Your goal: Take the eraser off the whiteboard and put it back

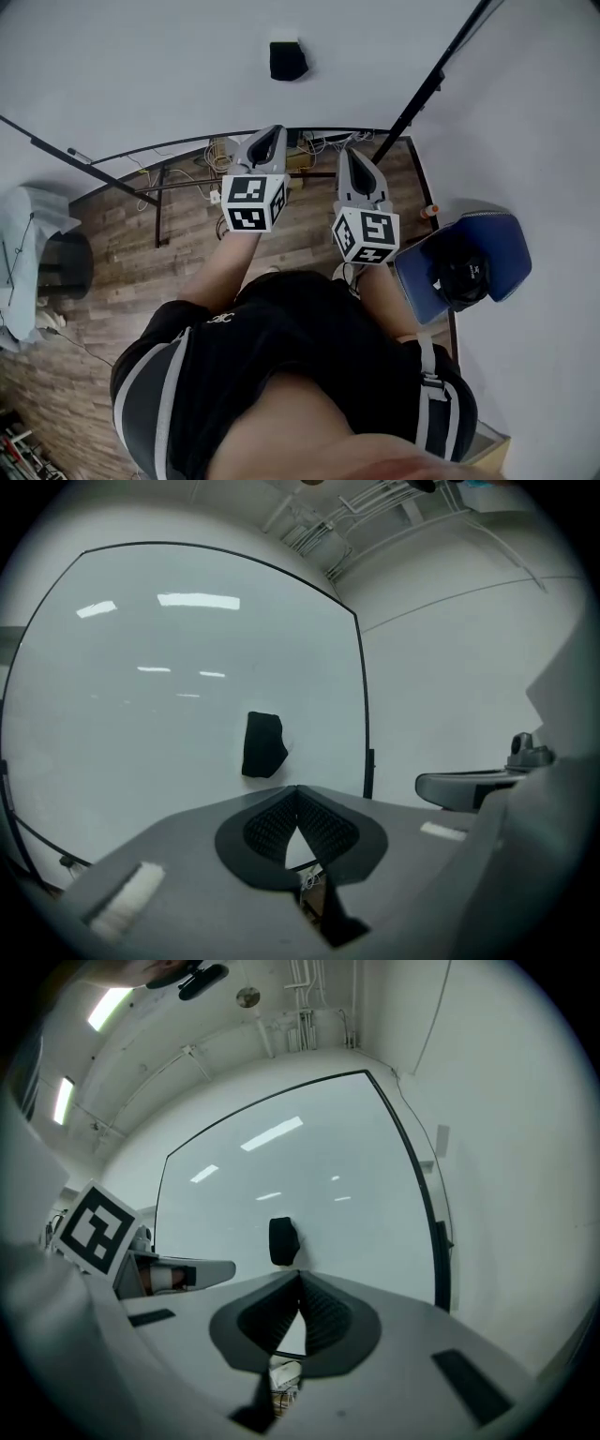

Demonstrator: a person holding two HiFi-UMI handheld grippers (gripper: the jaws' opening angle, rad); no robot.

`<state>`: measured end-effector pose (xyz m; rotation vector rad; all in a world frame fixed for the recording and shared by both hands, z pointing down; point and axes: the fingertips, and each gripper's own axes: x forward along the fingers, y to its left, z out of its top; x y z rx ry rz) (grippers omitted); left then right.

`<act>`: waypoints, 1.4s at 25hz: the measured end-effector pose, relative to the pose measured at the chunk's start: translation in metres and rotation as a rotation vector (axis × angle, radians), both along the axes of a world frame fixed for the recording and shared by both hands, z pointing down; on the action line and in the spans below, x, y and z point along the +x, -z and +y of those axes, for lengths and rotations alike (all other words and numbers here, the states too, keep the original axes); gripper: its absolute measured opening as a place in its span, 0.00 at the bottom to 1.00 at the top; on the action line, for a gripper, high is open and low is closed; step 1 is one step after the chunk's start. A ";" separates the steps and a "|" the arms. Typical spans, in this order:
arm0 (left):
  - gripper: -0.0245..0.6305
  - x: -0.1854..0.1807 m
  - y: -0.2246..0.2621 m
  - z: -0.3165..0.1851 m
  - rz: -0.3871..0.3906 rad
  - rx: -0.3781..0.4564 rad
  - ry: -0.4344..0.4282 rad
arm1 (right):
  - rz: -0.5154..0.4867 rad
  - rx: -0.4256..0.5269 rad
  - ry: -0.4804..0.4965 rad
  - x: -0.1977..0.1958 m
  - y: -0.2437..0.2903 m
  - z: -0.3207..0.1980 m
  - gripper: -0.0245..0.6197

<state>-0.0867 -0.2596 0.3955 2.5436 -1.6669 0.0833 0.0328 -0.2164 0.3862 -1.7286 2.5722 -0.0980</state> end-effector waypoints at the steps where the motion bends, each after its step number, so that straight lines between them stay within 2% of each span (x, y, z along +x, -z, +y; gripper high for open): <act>1: 0.05 0.000 0.002 -0.002 -0.006 0.002 0.015 | -0.005 -0.001 0.003 0.005 0.000 -0.001 0.05; 11: 0.05 -0.014 0.028 -0.039 -0.055 0.053 0.172 | -0.041 -0.014 -0.014 0.044 -0.006 -0.010 0.05; 21: 0.06 -0.008 0.061 -0.074 -0.082 0.132 0.184 | -0.041 -0.008 -0.046 0.067 -0.004 -0.022 0.05; 23: 0.17 -0.006 0.064 -0.079 -0.081 0.141 0.185 | -0.042 -0.016 -0.055 0.071 -0.008 -0.025 0.05; 26: 0.26 -0.006 0.066 -0.089 -0.081 0.156 0.198 | -0.041 -0.023 -0.066 0.074 -0.011 -0.030 0.05; 30: 0.44 -0.008 0.067 -0.103 -0.106 0.169 0.234 | -0.043 -0.020 -0.089 0.081 -0.011 -0.035 0.05; 35: 0.47 -0.001 0.060 -0.115 -0.123 0.148 0.217 | -0.046 -0.023 -0.111 0.089 -0.011 -0.038 0.05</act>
